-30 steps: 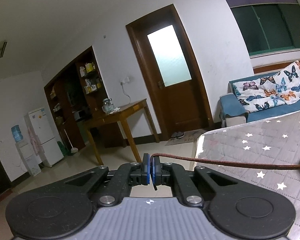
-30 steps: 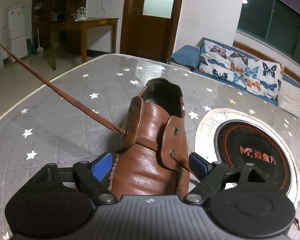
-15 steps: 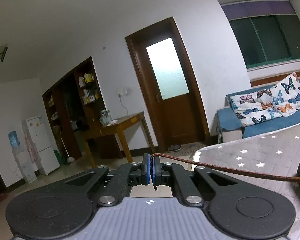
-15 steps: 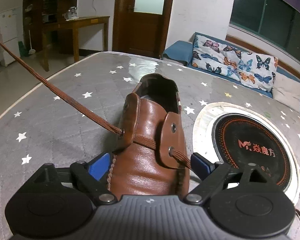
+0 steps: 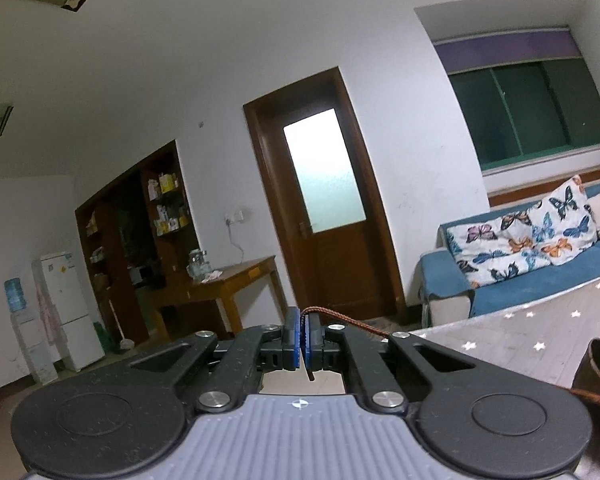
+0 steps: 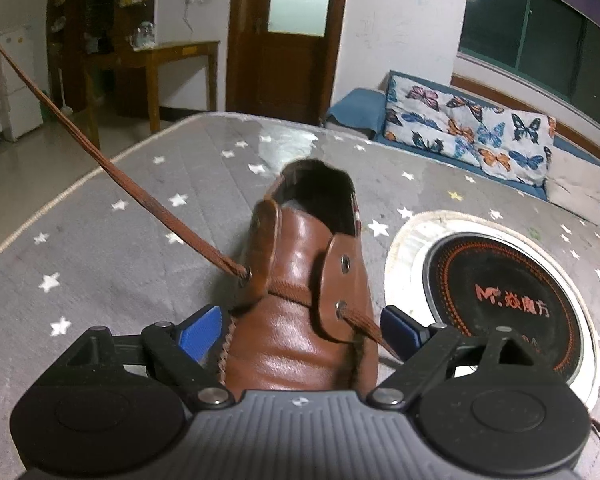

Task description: Lace up shoes with both hands

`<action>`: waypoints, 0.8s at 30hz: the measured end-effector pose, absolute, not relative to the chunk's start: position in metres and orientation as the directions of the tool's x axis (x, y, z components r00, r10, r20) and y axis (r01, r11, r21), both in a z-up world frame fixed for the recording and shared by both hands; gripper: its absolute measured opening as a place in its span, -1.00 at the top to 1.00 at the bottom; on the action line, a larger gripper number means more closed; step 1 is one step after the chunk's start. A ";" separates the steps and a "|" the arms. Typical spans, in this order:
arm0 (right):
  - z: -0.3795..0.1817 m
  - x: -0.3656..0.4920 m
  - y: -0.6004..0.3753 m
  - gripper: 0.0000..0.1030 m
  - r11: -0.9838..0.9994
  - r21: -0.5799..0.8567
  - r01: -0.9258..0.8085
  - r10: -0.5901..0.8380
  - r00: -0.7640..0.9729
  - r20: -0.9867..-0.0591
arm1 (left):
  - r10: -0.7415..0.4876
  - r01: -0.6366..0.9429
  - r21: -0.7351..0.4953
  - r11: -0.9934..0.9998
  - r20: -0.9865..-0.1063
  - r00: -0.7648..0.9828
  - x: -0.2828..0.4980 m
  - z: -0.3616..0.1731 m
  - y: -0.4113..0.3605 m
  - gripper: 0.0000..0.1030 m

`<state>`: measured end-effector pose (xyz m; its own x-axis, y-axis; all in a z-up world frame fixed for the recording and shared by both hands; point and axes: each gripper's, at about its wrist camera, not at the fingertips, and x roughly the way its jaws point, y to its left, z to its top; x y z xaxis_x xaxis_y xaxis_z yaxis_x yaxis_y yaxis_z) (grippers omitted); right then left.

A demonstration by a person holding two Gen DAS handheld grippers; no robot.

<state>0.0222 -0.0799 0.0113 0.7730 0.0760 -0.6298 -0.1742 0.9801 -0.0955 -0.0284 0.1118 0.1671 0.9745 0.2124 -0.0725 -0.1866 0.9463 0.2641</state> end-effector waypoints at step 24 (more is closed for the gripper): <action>0.132 -0.015 0.001 0.26 0.717 -0.249 -0.651 0.574 0.754 -0.320 | 0.020 -0.031 0.241 0.970 0.048 0.999 -0.067 0.215 0.084 0.95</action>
